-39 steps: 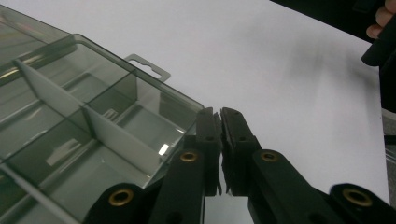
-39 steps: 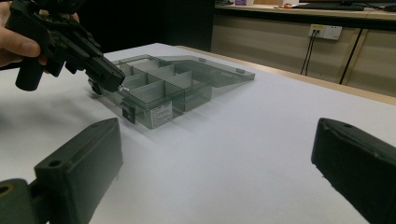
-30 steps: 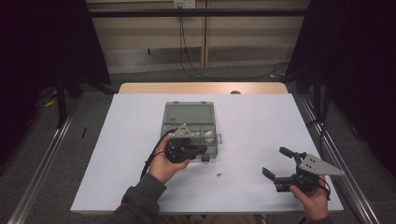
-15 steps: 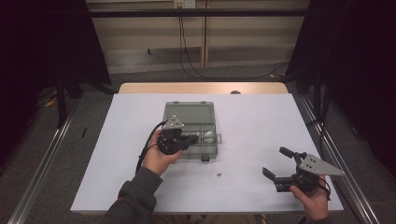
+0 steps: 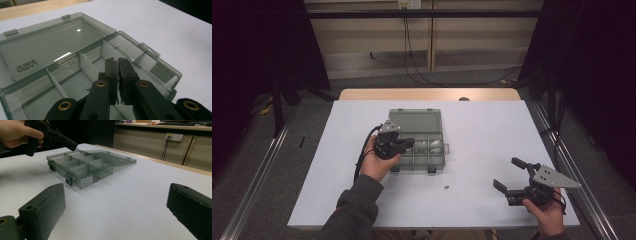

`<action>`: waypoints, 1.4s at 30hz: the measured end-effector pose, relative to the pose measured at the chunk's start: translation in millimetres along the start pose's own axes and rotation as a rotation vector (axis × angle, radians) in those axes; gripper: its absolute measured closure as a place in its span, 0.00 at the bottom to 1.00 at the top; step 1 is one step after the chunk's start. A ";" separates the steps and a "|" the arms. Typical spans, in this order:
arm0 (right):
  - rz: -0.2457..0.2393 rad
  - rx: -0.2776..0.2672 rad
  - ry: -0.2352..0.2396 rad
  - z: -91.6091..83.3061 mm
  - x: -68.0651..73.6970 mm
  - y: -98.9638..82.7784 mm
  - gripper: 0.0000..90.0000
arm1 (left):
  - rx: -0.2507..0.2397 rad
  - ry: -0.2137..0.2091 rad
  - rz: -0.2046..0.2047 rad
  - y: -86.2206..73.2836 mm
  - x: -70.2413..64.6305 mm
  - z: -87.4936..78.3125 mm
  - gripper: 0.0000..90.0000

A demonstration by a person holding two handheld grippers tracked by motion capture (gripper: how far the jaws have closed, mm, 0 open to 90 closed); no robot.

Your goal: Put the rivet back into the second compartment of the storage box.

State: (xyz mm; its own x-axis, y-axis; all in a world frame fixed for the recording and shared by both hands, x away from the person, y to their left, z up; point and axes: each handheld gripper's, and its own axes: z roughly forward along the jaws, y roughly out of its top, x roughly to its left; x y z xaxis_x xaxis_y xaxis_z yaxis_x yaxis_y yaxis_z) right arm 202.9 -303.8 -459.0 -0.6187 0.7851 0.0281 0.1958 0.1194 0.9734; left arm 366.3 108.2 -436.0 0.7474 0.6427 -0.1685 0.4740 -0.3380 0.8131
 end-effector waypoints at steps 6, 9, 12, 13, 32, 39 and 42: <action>-0.003 0.001 0.002 0.2 0.1 0.0 0.02 | -0.005 0.031 -0.005 -0.2 6.3 -0.1 0.96; -0.004 0.002 0.001 0.2 0.0 0.0 0.02 | -0.013 0.048 -0.008 -0.2 8.3 0.3 0.96; -0.003 0.002 0.002 0.3 0.1 0.0 0.02 | -0.018 0.073 -0.013 -0.3 10.9 1.0 0.96; -0.003 0.002 0.002 0.3 0.1 0.0 0.02 | -0.018 0.073 -0.013 -0.3 10.9 1.0 0.96; 0.000 0.001 0.001 0.2 -0.2 -0.4 0.02 | 0.017 0.121 -0.042 -5.1 21.5 13.9 0.96; 0.000 0.002 0.003 0.0 -0.3 -0.4 0.02 | 0.019 0.125 -0.034 -5.6 21.4 13.8 0.88; 0.001 0.002 0.002 0.1 -0.3 -0.6 0.02 | 0.012 0.100 -0.041 -5.3 19.5 11.4 0.85</action>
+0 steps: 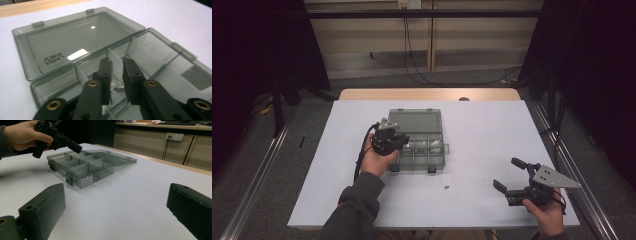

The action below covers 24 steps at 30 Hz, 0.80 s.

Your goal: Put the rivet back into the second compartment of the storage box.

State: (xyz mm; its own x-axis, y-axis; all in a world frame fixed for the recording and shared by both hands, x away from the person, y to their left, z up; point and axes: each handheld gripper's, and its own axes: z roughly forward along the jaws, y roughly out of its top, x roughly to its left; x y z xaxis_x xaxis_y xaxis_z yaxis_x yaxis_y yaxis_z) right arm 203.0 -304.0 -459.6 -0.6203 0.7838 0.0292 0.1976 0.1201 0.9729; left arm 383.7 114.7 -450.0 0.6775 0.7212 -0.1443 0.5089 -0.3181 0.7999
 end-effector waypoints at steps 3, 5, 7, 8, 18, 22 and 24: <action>-0.002 0.001 0.001 0.1 -0.1 -0.2 0.02 | -0.014 -0.019 -0.002 -0.2 -2.5 -1.6 0.75; -0.002 0.001 0.000 0.3 -0.2 -0.3 0.02 | -0.027 -0.042 0.002 -0.8 -5.2 -4.1 0.69; -0.003 0.001 0.001 0.4 -0.1 -0.3 0.02 | -0.032 -0.053 0.000 -1.0 -6.4 -4.7 0.65; -0.003 0.002 0.001 0.4 -0.1 -0.2 0.02 | -0.034 -0.059 0.011 -1.2 -7.2 -5.5 0.65; -0.004 0.003 0.002 0.7 0.1 -0.3 0.02 | -0.084 -0.162 0.056 -3.4 -24.1 -10.5 0.26; -0.004 0.004 0.002 0.8 0.2 -0.3 0.02 | -0.078 -0.197 0.080 -4.0 -32.3 -11.5 0.23; -0.005 0.005 0.002 0.8 0.3 -0.3 0.02 | -0.074 -0.216 0.094 -4.5 -37.7 -11.4 0.22</action>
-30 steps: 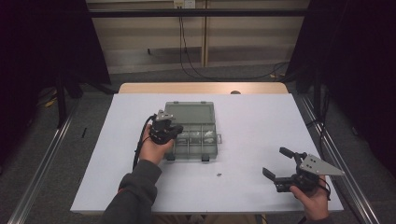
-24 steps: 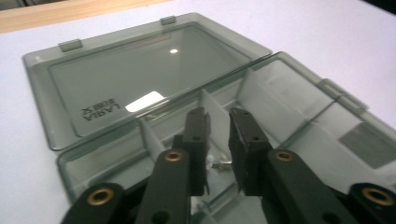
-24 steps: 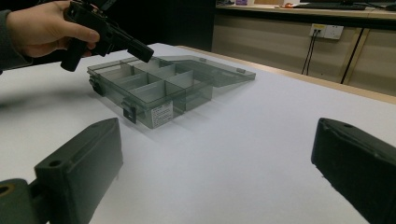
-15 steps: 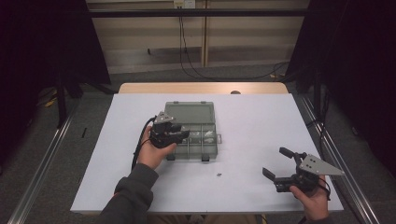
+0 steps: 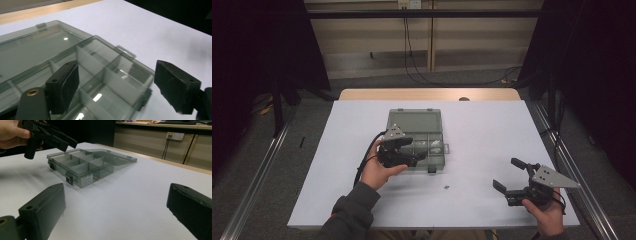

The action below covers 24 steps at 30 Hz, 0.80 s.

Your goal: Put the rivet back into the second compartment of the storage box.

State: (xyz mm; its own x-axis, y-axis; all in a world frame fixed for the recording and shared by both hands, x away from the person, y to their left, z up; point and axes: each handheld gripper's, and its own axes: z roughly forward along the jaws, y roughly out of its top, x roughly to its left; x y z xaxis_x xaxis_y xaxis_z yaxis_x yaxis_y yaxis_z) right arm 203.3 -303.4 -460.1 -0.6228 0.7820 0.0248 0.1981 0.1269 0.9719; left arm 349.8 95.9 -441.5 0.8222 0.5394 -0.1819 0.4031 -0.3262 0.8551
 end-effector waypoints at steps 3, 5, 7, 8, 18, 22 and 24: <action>-0.003 0.000 -0.001 0.1 0.1 0.0 0.02 | 0.005 -0.037 0.035 0.0 -10.6 2.3 0.22; -0.003 0.000 0.000 0.1 0.2 0.1 0.02 | 0.002 -0.050 0.039 -0.5 -15.1 3.6 0.21; -0.003 0.000 0.000 0.1 0.2 0.2 0.02 | 0.003 -0.054 0.042 -0.8 -16.9 4.1 0.21; -0.003 -0.001 0.001 0.0 0.3 0.2 0.02 | 0.001 -0.058 0.042 -1.3 -18.4 4.7 0.21; -0.002 0.000 0.002 0.1 0.4 0.3 0.02 | 0.026 -0.110 0.057 -10.2 -35.6 13.5 0.19; -0.002 0.000 0.002 -0.2 0.5 0.4 0.02 | 0.034 -0.120 0.058 -12.8 -39.3 16.0 0.19; -0.001 0.000 0.001 -0.1 0.3 0.3 0.02 | 0.031 -0.121 0.064 -13.7 -41.0 16.8 0.19</action>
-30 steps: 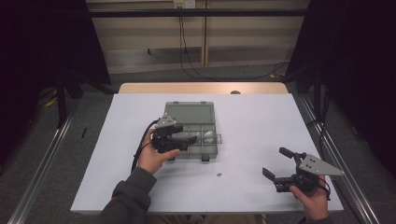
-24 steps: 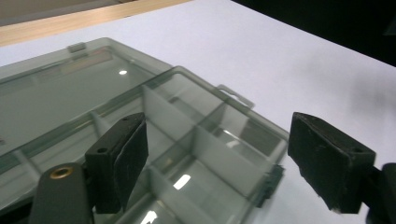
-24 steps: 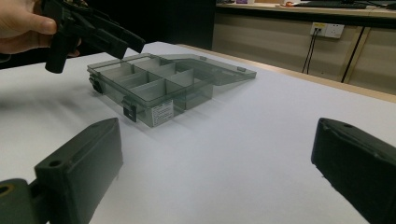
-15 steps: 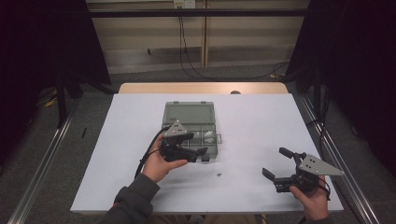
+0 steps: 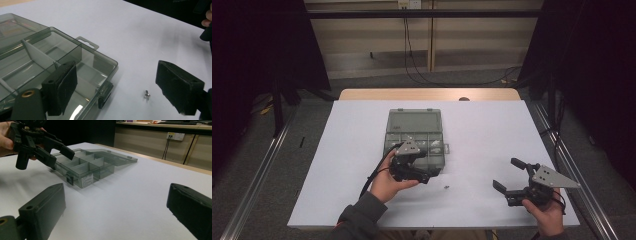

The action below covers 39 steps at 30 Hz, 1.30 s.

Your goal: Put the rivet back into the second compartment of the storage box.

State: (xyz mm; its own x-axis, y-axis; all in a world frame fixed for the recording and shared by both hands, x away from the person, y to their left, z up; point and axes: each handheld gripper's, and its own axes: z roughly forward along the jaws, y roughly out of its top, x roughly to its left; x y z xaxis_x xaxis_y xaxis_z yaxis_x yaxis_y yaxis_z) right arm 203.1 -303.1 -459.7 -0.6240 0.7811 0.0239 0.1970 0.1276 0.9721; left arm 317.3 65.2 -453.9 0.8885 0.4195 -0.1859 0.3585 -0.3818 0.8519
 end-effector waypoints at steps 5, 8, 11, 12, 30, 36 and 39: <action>-0.001 0.002 0.002 0.2 0.3 0.0 0.02 | 0.007 -0.014 0.006 -1.5 -4.1 2.3 0.19; -0.001 0.002 0.002 0.2 0.4 0.0 0.02 | 0.011 -0.020 0.008 -2.4 -7.2 4.5 0.19; -0.002 0.002 0.002 0.2 0.3 0.0 0.02 | 0.018 -0.029 0.019 -2.7 -10.2 6.2 0.20; -0.002 0.002 0.003 0.3 0.3 -0.1 0.02 | 0.021 -0.033 0.020 -2.9 -11.2 6.8 0.20; -0.004 0.003 0.004 0.7 0.7 -0.1 0.02 | 0.142 -0.112 0.047 -13.6 -24.5 21.4 0.63; -0.003 0.004 0.005 0.8 0.4 -0.3 0.02 | 0.168 -0.132 0.049 -16.3 -27.3 26.7 0.73; -0.003 0.004 0.004 1.0 0.7 -0.3 0.02 | 0.179 -0.135 0.055 -17.6 -29.0 29.8 0.75</action>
State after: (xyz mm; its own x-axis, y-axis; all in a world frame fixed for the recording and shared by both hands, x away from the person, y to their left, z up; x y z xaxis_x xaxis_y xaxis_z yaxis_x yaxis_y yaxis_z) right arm 203.4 -302.0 -460.2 -0.6278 0.7781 0.0221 0.1985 0.1326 0.9711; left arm 293.8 35.2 -478.2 0.9340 0.2849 -0.2154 0.3429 -0.5465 0.7640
